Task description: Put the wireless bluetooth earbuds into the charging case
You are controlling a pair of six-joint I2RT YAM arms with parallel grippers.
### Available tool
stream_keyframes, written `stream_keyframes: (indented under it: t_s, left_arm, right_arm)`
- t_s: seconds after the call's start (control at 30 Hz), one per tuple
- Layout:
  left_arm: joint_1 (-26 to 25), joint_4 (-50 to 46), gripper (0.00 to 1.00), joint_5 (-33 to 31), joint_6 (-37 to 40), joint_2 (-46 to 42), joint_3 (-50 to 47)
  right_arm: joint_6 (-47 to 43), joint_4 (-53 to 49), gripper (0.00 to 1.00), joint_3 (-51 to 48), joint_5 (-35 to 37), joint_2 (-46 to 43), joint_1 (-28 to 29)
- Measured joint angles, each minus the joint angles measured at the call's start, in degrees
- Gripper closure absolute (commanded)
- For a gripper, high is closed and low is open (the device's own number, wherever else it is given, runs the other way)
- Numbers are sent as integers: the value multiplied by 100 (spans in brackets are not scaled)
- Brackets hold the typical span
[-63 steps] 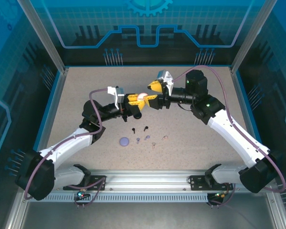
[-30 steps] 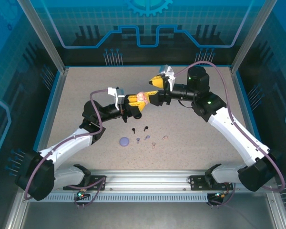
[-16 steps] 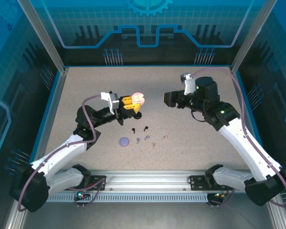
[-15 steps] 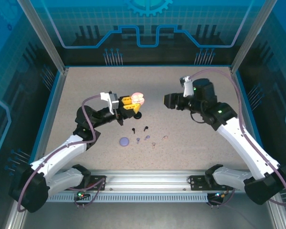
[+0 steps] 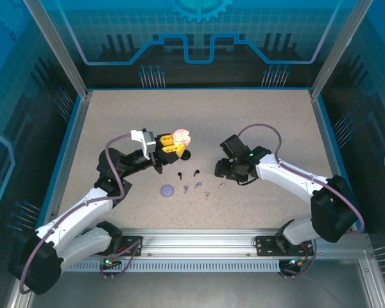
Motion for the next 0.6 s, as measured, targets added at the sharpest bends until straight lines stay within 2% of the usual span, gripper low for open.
stream_keyframes:
  t_s: [0.23, 0.6]
  left_arm:
    - [0, -96, 100, -22, 63, -280, -72]
    - [0, -179, 100, -22, 63, -295, -94]
  right_arm:
    - [516, 61, 50, -2, 9, 605, 136]
    - [918, 87, 54, 13, 131, 986, 225]
